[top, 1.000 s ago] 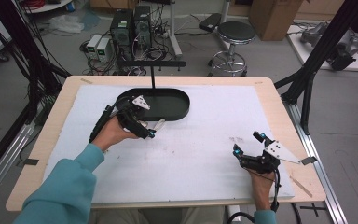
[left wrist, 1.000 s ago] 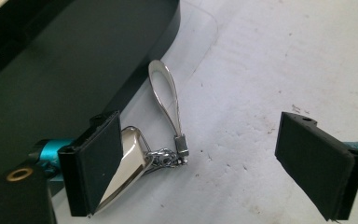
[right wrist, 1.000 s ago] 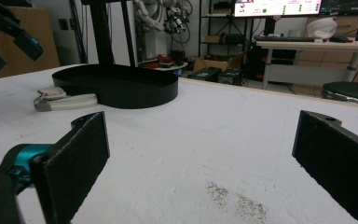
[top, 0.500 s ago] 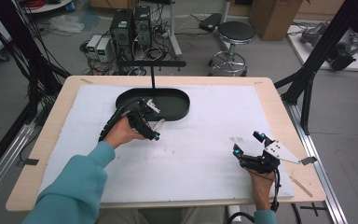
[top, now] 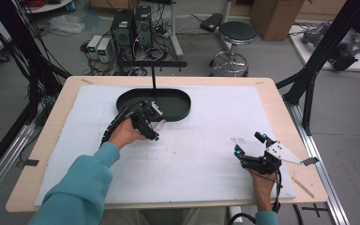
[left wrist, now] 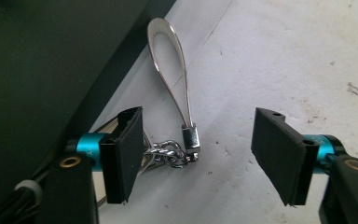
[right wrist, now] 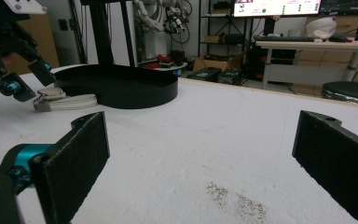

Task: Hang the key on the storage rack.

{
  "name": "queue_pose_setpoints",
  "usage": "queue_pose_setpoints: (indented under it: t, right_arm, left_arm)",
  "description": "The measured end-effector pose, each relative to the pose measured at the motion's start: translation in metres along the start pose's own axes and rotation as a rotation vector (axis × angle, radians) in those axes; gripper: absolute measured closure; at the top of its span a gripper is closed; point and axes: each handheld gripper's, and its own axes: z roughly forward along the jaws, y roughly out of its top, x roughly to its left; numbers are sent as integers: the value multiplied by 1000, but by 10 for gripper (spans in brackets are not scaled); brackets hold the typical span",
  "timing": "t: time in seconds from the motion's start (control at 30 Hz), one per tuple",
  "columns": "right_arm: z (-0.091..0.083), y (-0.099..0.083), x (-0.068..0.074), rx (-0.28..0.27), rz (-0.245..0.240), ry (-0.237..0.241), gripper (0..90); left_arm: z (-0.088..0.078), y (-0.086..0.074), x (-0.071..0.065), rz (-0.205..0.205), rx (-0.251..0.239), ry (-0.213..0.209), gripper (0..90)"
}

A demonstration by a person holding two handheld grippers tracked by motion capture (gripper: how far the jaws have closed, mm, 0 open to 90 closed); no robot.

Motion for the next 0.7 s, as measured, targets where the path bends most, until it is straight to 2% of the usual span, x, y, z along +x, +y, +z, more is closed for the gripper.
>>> queue_pose_setpoints:
  t: [0.4,0.7]
  right_arm:
    - [0,0,0,0,3,2,30]
    - [0,0,0,1,3,1,30]
  left_arm:
    - [8,3,-2,-31,44,6,517]
    - [15,6,-6,-14,84,29,570]
